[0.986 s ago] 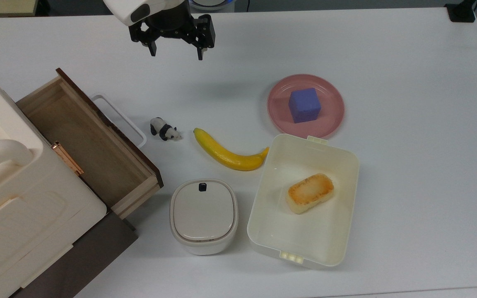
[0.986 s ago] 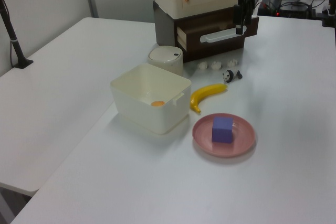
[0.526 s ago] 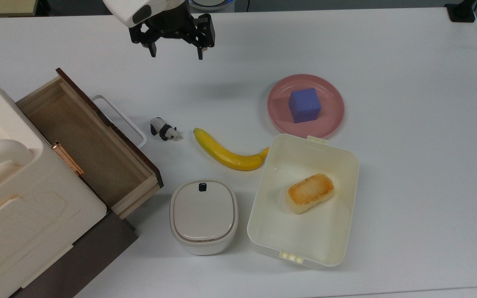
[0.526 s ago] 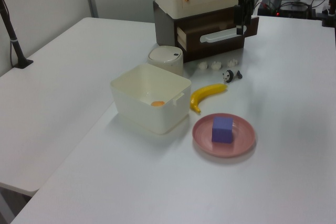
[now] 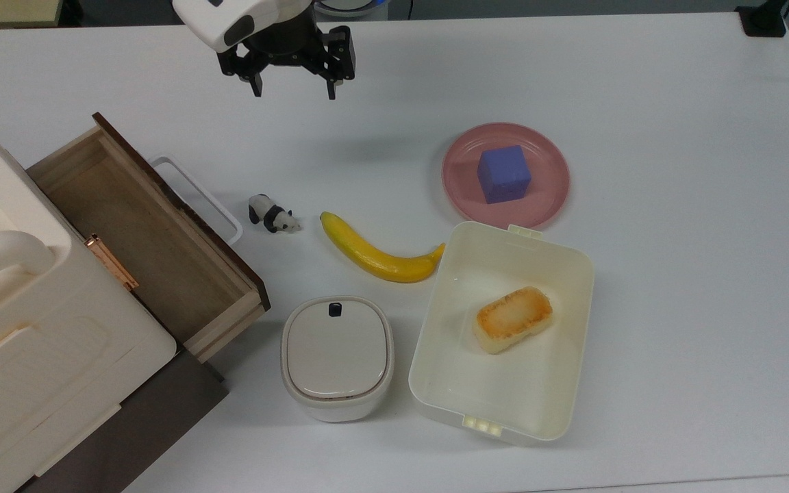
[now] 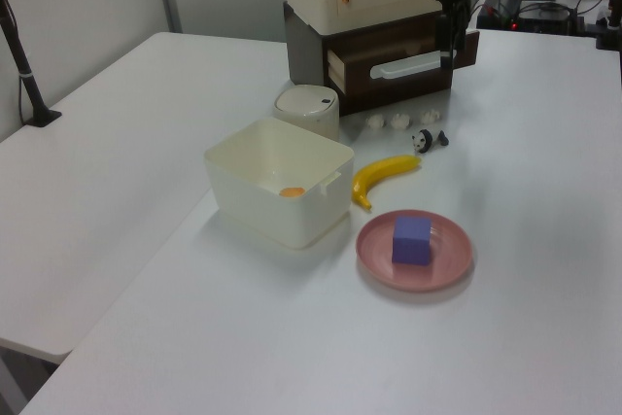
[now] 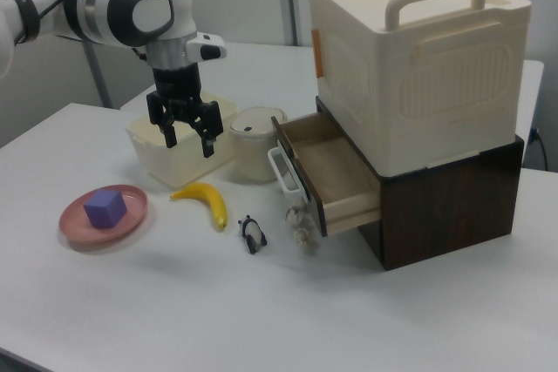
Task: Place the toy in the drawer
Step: 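Move the gripper down over the panda toy and close on it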
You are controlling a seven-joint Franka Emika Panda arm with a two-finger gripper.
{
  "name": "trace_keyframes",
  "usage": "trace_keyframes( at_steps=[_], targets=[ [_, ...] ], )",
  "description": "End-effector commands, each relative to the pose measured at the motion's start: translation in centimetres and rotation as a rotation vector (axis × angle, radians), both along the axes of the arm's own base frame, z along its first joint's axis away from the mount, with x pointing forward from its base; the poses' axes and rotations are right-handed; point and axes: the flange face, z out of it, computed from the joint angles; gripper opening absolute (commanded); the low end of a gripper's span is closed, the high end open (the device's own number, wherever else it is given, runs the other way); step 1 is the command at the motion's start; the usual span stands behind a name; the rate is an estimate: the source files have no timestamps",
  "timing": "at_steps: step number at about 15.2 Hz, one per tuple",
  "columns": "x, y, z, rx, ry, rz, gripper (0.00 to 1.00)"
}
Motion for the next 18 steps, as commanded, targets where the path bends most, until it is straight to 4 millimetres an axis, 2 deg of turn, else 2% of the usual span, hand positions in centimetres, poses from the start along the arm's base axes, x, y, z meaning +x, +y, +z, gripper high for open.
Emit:
trace_keyframes(
  at_steps=[1, 4, 7, 8, 9, 12, 16, 18],
  targets=[
    [-0.6, 0.1, -0.2, -0.014, 0.028, 0.025, 0.93],
    [-0.7, -0.2, -0.4, -0.016, 0.034, 0.056, 0.88],
    [-0.9, -1.5, -1.8, -0.015, 0.057, 0.183, 0.87],
    [-0.7, -1.9, -2.9, -0.018, 0.071, 0.247, 0.87],
    [0.1, -2.2, -4.9, -0.032, 0.084, 0.328, 0.86],
    [2.1, -3.9, -9.6, -0.078, 0.054, 0.427, 0.84],
    [2.8, -4.9, -12.9, -0.134, 0.011, 0.502, 0.83],
    [2.9, -4.8, -14.9, -0.153, 0.006, 0.524, 0.81]
  ],
)
